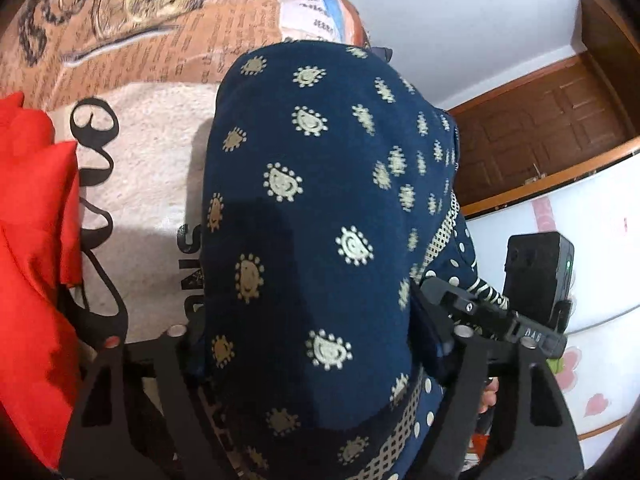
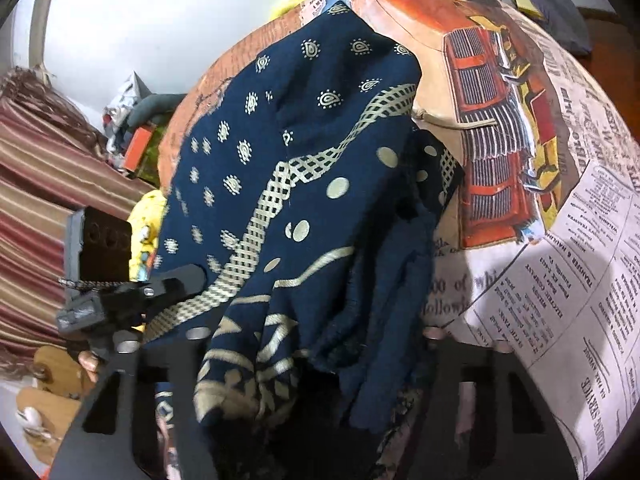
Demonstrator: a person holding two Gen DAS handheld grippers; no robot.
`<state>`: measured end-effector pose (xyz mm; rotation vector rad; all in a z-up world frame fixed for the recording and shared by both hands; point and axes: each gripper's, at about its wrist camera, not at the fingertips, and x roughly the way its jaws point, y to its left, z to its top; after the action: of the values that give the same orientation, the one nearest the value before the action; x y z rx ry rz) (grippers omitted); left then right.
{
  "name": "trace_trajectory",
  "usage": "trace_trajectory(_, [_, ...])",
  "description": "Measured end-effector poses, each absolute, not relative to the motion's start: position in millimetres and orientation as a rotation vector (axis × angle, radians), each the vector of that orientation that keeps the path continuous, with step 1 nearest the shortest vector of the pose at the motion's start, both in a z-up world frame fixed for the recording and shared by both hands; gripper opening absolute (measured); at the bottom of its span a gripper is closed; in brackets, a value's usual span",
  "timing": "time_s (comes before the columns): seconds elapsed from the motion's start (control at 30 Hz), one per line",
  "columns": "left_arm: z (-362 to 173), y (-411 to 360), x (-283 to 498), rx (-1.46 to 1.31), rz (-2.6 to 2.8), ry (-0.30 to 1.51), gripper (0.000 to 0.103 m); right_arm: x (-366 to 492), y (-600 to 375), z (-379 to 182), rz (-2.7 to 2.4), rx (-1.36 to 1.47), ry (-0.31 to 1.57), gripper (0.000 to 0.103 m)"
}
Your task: Fold large clothes
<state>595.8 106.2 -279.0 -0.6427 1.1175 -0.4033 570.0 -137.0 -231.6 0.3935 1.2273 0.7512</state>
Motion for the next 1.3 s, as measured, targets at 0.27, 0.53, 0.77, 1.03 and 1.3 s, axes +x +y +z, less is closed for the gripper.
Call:
trace_trajectory(0.27, [-237,101,575,-0.582,-0.416,1.055,0.054,550,-121,-196,0.774,0.306,1.175,0.030])
trace_trajectory(0.53, [-172,140,540,-0.538,-0.403,0.947,0.054,527,-77,-138,0.828,0.235,1.077,0.029])
trace_trajectory(0.77, [-126,193,501,-0.535,-0.353,0.869,0.054,509,-25,-107,0.893,0.196,1.011,0.029])
trace_trajectory(1.03, [-115,261,462,-0.555,-0.266,0.859,0.054,498,46,-120,0.968,0.175,1.034,0.029])
trace_trajectory(1.3, [-160,321,450,-0.640,-0.203,0.908,0.054,500,92,-158,0.990,0.158,1.128,0.029])
